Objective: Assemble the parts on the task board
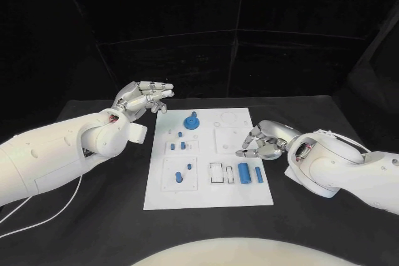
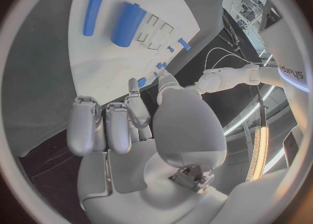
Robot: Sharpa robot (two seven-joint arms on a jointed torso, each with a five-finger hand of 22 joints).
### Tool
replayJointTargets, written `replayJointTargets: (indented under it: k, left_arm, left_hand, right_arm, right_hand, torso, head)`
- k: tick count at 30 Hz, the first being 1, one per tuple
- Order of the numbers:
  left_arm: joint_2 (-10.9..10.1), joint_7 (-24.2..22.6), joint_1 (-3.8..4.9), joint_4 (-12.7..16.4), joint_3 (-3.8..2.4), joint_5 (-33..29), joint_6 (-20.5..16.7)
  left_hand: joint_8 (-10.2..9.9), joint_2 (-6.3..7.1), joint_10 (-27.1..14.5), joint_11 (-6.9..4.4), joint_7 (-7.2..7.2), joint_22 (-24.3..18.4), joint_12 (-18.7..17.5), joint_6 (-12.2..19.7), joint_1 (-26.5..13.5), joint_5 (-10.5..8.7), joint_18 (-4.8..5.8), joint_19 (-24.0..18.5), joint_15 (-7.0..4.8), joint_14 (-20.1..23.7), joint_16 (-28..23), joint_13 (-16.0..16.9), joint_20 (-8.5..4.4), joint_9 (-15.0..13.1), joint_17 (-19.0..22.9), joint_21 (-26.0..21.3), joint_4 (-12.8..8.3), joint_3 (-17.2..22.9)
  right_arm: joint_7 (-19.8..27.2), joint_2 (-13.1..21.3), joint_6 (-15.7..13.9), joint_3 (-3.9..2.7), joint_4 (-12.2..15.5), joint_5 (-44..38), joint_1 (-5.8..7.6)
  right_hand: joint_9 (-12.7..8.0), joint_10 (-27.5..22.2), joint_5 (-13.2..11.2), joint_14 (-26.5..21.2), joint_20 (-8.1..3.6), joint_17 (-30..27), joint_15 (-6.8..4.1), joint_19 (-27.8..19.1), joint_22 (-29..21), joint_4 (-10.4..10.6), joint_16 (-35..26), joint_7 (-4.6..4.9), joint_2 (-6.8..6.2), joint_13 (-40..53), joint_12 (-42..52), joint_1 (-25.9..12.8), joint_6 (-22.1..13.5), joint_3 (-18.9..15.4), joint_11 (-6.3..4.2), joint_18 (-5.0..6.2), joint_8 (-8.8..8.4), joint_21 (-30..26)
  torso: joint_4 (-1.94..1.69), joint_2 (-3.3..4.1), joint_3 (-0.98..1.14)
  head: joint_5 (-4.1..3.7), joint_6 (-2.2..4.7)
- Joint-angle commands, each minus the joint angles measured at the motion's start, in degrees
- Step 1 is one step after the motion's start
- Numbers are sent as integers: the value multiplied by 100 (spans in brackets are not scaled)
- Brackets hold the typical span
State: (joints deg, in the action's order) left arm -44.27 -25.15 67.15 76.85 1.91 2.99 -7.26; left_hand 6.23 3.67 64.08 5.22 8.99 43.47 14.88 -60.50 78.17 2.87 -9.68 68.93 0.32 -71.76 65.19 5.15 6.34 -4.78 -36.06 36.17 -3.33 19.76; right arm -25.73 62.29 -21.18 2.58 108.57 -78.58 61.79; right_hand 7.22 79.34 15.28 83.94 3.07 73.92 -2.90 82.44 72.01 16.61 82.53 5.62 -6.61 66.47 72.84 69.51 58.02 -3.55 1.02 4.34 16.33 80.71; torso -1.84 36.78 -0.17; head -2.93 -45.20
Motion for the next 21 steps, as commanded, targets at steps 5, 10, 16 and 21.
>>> replayJointTargets:
  k: [5,10,16,21]
  left_arm:
    - [-12,-20,8,27,-2,-19,47]
    - [-22,-22,8,26,0,-19,47]
    - [-30,-25,8,28,1,-19,49]
    - [-34,-25,8,30,1,-19,50]
  left_hand:
    - [19,-25,-45,-2,26,-6,29,15,15,18,-79,-23,20,39,-28,6,-7,8,5,-34,-13,-10]
    - [24,-26,-44,-3,23,-8,35,9,10,18,-79,-23,21,43,-32,7,-6,7,16,-37,-10,-14]
    - [24,-26,-44,-3,23,-8,35,9,10,18,-79,-23,21,43,-32,7,-6,7,16,-37,-10,-14]
    - [24,-26,-44,-3,23,-8,35,9,10,18,-79,-23,21,43,-32,7,-6,7,16,-37,-10,-14]
  right_arm:
    - [-590,26,408,91,86,-567,-46]
    - [-622,19,494,153,89,-758,-107]
    - [-637,-34,565,178,78,-885,-263]
    - [-641,-109,605,183,12,-950,-328]
  right_hand:
    - [59,35,-101,349,7,51,-21,38,36,15,47,-5,74,206,117,-119,-95,-273,-6,-73,156,41]
    - [77,34,-123,349,9,64,-21,41,52,19,55,-9,75,243,131,-149,-104,-348,-8,-76,205,49]
    - [92,26,-142,346,9,61,-21,39,56,24,54,-11,83,263,129,-200,-117,-413,-9,-76,247,49]
    - [99,24,-143,346,10,65,-21,39,60,25,56,-12,99,273,128,-229,-125,-438,-9,-77,266,51]
  torso:
    - [33,-24,-7]
    - [39,-22,-1]
    - [31,-20,-4]
    - [28,-16,-3]
  head:
    - [-5,-38]
    - [0,-51]
    - [-7,-56]
    - [-3,-57]
